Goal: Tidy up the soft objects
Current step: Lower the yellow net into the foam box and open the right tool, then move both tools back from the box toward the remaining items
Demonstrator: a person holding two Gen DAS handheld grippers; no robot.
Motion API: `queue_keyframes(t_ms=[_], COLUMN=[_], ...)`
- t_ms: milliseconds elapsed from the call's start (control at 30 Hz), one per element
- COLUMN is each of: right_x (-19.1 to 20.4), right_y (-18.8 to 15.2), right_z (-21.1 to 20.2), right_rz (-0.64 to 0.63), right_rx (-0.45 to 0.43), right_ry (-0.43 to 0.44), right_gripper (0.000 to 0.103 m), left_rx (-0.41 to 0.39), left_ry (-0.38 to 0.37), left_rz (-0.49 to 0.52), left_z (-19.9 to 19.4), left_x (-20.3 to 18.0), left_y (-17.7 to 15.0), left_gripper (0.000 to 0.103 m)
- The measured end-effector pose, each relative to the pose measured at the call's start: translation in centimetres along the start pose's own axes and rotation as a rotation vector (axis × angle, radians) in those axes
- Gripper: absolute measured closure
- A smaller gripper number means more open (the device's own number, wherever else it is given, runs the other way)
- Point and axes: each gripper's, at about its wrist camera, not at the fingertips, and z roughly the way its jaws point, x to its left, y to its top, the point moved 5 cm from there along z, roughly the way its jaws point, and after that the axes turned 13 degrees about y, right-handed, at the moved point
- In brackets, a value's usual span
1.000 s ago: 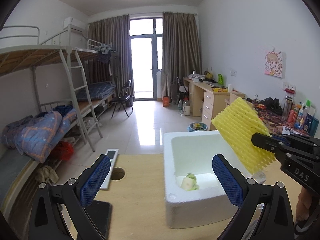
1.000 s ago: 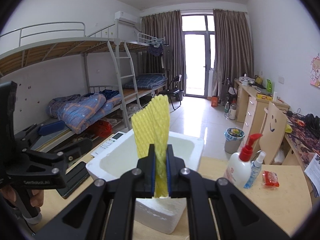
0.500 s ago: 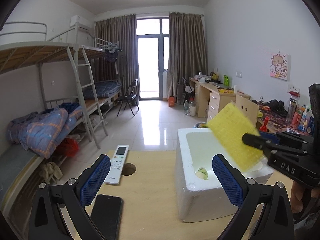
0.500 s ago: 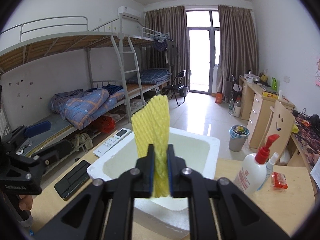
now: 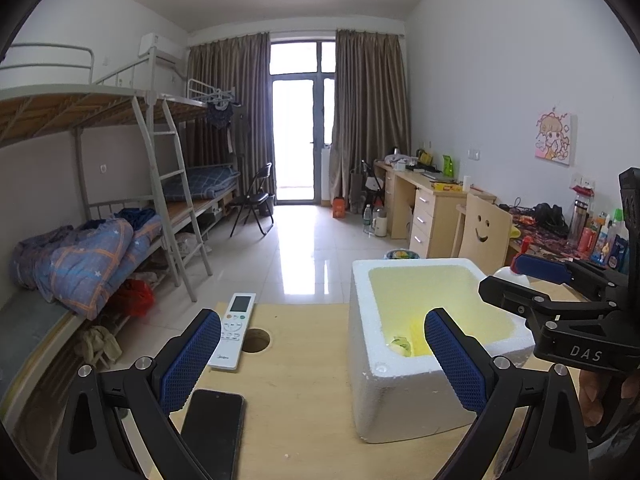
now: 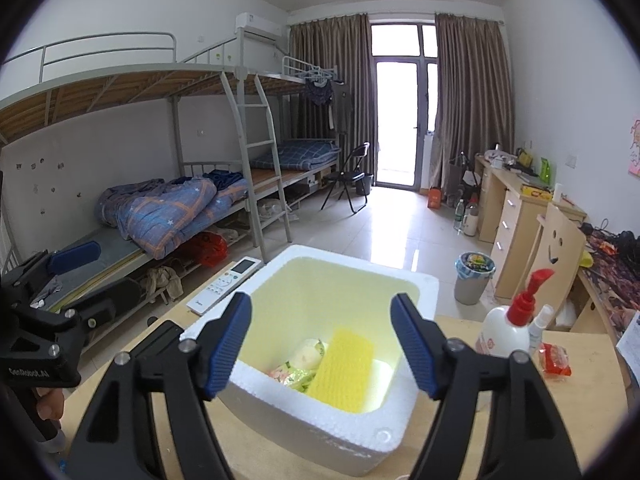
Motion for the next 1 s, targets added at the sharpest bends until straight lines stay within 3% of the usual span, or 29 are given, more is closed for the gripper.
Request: queue_keyframes(t_ms=[167, 367, 1000], right_x=[0.5, 1.6, 4.8], right_y=[0.0, 0.0, -1.5], right_z=[-1.7, -4.2, -12.3], right_rz=[-0.004, -0.016, -0.042], right_rx=[-0.02, -0.064, -0.143], right_ry=[-0.002, -0.004, -0.063], right_gripper=[0.024, 0.0, 0.0], left_rx=[-0.004, -0.024, -0.112], left_ry=[-0.008, -0.011, -0.048], left_rz=[0.001, 0.006, 0.039], left_z=[-1.1, -3.4, -11.8], left_x=[0.0, -0.3, -1.4], left_y=[-0.1, -0.1, -0.5], left_gripper=[0.001, 0.001, 0.001])
